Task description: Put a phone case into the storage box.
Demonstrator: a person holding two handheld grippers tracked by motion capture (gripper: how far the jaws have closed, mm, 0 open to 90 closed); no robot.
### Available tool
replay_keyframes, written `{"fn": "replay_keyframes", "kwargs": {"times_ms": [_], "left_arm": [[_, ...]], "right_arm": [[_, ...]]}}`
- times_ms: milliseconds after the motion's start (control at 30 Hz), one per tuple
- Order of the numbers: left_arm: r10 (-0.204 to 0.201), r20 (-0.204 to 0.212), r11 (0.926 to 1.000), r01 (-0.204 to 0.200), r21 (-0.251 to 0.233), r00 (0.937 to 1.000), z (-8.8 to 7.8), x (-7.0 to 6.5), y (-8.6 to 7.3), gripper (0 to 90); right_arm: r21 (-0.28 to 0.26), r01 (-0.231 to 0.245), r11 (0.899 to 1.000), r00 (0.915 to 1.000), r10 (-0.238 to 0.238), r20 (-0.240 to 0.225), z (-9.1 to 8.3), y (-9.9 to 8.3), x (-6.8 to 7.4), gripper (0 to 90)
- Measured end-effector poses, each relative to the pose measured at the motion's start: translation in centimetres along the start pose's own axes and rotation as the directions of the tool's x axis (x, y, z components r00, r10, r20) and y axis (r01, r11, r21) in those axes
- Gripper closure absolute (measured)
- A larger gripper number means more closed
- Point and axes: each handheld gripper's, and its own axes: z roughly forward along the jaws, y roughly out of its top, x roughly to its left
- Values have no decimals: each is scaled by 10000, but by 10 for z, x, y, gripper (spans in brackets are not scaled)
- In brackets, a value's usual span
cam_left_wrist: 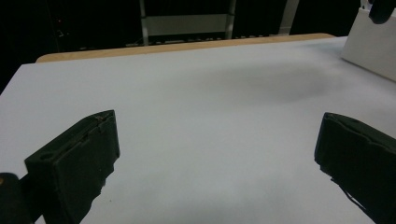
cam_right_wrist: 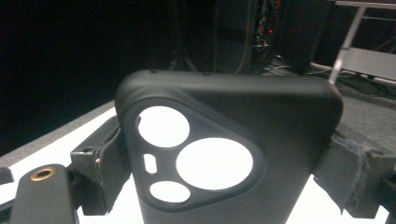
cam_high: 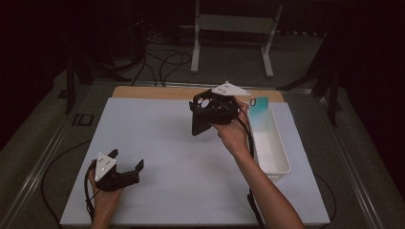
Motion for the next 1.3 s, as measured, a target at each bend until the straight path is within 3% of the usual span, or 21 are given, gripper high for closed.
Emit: {"fn": "replay_keyframes", "kwargs": {"times_ms": [467, 1100, 1300], "left_arm": [[-9, -59, 10000, 9, 3, 10000, 0, 0, 0, 5], [-55, -164, 10000, 55, 22, 9999, 0, 1, 0, 7], [-48, -123, 10000, 49, 60, 9999, 1, 0, 0, 7]], "right_arm": [[145, 243, 9996, 9947, -257, 1000, 4, 10, -30, 136], [53, 41, 10000, 9796, -51, 2010, -8, 20, -63, 136], [-84, -196, 9998, 9747, 210, 2227, -15, 20, -74, 136]]}}
